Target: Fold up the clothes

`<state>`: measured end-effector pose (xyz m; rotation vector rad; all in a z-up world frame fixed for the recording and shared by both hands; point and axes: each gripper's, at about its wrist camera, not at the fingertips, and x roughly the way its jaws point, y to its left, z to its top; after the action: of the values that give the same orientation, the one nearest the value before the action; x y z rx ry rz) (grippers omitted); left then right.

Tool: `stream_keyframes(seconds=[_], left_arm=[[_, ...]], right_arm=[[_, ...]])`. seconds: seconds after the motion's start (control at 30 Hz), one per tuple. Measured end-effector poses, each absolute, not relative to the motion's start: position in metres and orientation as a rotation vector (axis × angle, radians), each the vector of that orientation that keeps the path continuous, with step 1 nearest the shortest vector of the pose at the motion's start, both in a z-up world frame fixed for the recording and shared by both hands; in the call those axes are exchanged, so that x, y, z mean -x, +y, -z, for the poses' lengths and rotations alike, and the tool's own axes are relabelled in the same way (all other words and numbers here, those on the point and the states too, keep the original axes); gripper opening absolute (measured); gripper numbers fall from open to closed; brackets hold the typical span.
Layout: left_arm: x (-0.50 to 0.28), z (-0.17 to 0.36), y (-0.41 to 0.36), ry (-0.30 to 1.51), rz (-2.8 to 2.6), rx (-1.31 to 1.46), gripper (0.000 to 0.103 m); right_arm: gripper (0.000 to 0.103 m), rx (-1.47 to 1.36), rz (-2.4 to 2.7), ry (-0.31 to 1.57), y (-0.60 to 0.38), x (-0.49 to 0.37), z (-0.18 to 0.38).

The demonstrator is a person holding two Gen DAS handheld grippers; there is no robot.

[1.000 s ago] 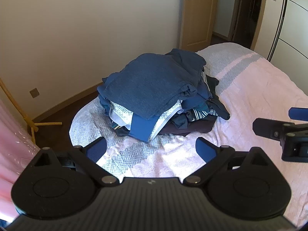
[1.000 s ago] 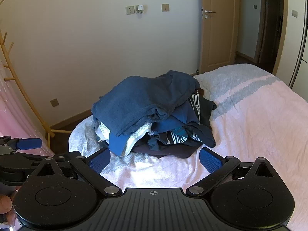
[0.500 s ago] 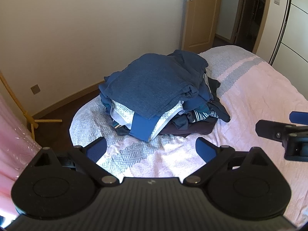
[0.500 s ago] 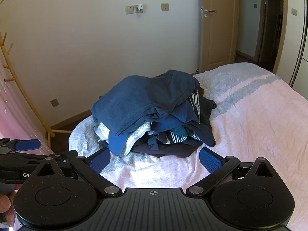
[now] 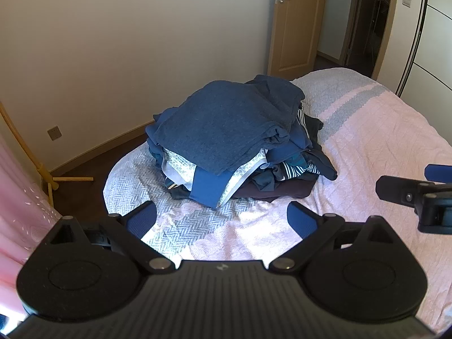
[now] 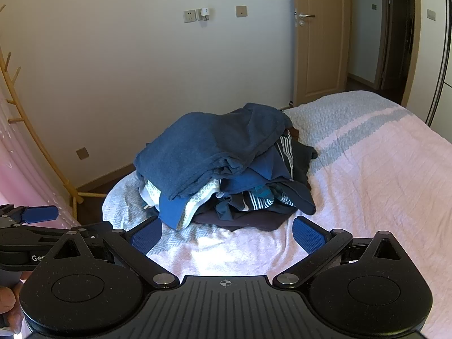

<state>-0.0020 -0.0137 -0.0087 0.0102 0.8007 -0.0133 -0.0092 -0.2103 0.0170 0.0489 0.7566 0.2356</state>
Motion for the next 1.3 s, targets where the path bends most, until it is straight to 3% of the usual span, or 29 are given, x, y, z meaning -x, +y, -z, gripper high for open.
stream_keyframes(seconds=[0.73,0.93,1.3], left_arm=[[-0.005,0.016,0.002,0.807,0.008,-0.037,0.097],[-0.067,0.026,0.036,0.805,0.048,-0.090,0.097],[-0.260,0.092,0.075,0.820,0.345,-0.230,0.095]], right_arm=[[0.101,-0.060,-0.250,0.776,-0.231,0.003,-0.007],[0.101,-0.066,-0.265,0.746,-0.234,-0.034,-0.006],[0.101,-0.136,-0.185,0.816,-0.228,-0.193,0.035]])
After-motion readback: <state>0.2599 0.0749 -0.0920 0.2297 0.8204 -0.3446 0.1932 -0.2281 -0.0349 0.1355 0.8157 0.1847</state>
